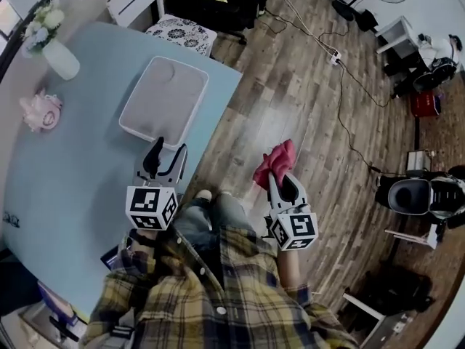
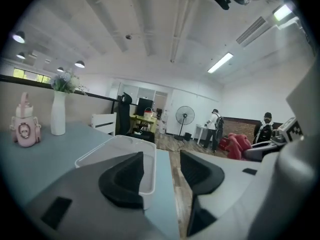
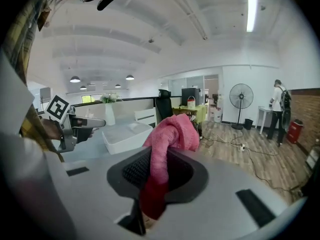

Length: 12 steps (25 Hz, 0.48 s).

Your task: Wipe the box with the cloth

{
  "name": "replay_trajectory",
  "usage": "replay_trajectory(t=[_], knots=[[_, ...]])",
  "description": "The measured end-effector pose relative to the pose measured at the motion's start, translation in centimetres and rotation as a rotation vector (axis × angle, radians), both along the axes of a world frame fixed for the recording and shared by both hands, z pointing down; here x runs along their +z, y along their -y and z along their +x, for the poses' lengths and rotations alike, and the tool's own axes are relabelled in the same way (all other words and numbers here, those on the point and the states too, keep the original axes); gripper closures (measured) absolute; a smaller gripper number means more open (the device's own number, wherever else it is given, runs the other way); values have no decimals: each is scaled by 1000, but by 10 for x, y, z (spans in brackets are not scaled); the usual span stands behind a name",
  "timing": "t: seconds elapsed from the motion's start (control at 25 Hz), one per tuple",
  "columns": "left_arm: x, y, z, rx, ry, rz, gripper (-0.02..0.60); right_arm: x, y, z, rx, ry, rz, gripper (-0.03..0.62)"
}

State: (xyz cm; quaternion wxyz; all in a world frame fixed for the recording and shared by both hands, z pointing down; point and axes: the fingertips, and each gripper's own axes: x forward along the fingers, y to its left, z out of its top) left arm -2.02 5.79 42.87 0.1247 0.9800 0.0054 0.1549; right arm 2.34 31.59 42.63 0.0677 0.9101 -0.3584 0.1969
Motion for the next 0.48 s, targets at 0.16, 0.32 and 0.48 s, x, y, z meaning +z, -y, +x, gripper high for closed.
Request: replay_trajectory(t=[0.16,0.32,0.48], knots=[[4,22,-7,-76,6,-13,359,0,25,16,-65,4,-7,525],[0,43,-8,-167,0,-19,359,-3,55,36,-169,0,-18,525],[-3,62,-8,-281,-2,-14,359,-2,91,67,-297,3,-27,525]])
